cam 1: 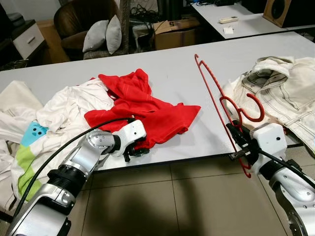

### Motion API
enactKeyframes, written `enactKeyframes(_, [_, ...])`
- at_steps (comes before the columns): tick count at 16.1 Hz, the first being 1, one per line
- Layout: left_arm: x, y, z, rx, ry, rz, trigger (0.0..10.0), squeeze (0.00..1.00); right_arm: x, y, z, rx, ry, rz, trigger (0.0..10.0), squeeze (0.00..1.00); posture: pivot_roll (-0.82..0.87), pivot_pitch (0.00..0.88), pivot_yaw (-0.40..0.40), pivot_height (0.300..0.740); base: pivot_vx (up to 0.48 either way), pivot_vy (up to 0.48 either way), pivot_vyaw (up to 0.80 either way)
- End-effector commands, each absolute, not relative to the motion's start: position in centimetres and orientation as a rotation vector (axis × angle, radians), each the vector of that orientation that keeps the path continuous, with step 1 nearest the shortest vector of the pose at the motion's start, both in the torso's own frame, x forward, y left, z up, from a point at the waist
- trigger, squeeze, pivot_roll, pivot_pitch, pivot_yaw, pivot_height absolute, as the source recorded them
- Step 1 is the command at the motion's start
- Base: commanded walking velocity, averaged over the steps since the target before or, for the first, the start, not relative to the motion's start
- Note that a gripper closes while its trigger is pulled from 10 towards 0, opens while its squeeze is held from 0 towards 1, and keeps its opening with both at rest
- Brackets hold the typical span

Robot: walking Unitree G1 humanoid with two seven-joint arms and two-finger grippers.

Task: Hang hanger

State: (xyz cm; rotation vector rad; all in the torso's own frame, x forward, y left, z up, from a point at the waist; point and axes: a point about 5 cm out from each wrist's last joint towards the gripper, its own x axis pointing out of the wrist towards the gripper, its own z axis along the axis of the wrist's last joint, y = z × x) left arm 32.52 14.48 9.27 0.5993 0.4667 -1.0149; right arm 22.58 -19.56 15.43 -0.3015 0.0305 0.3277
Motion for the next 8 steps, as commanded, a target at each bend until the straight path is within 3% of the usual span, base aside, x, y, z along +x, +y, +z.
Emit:
enactKeyframes(1, [33.4, 15.0, 10.2, 0.578, 0.432, -0.960, 0.0, 0.00, 22.5, -19.4, 15.5, -0.303, 0.033, 0.324, 10.0, 0.00, -0.11, 0.000, 0.161, 0.740, 0.000, 0.000, 0.00])
enactKeyframes(8, [34.7, 15.8, 12.1, 0.480, 0.339, -0.896, 0.0, 0.00, 22.8, -19.3, 15.4, -0.297, 0.031, 0.315, 10.0, 0.00, -0.10, 0.000, 0.159, 0.740, 0.000, 0.000, 0.00])
